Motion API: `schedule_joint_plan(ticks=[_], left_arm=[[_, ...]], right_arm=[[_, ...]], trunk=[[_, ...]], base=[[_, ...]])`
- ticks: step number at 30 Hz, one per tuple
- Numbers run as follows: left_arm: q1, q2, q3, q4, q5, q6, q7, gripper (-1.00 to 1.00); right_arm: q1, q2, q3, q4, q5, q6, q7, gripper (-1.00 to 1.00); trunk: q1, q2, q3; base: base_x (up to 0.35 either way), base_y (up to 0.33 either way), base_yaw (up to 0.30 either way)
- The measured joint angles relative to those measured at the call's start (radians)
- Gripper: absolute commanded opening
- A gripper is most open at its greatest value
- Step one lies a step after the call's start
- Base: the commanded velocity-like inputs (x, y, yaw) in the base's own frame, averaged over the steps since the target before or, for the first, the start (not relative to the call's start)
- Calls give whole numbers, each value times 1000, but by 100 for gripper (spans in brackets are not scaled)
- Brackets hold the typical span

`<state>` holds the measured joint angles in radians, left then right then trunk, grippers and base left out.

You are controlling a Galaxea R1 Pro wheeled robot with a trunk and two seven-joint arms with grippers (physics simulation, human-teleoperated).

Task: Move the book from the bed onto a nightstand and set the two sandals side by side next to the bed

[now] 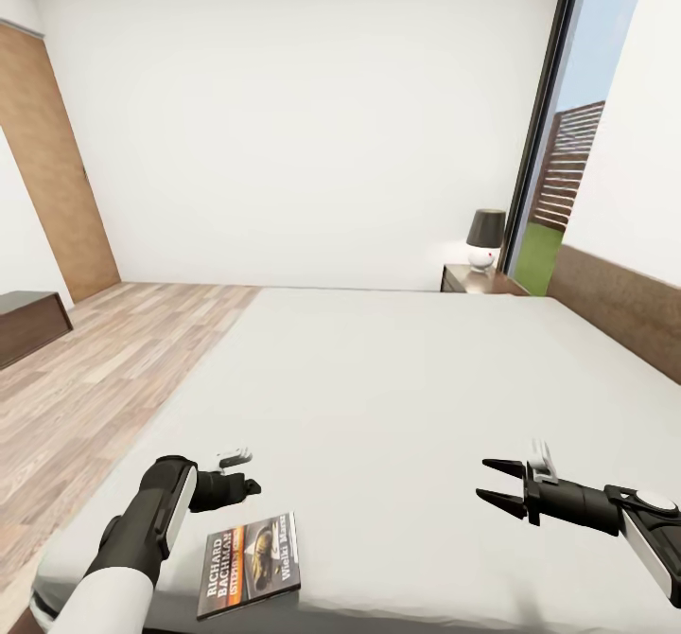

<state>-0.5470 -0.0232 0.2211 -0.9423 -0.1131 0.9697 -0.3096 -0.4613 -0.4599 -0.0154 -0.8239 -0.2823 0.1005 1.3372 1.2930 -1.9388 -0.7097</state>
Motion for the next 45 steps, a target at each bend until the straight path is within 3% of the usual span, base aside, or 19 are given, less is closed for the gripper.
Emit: schedule_joint_plan(ticks=[7,18,25,35,45], left_arm=[[0,0,-1,0,0,0,0,100],[0,0,0,0,0,-1,0,100],[0,0,-1,0,-1,-1,0,100],[0,-1,-1,0,0,-1,0,100],[0,-2,-1,0,0,-1,-1,100]], right_arm=[[0,0,0,0,0,0,0,100],[0,0,0,0,0,0,0,100],[0,0,-1,1,0,0,0,100],[0,0,-1,1,0,0,0,100],[0,0,0,1,0,0,-1,100]], trunk=[[-4,7,3],[-46,84,38],[-46,84,38],[-84,154,69],[-84,154,69]], base=[[0,0,0],[0,0,0],[0,0,0],[0,0,0],[0,0,0]])
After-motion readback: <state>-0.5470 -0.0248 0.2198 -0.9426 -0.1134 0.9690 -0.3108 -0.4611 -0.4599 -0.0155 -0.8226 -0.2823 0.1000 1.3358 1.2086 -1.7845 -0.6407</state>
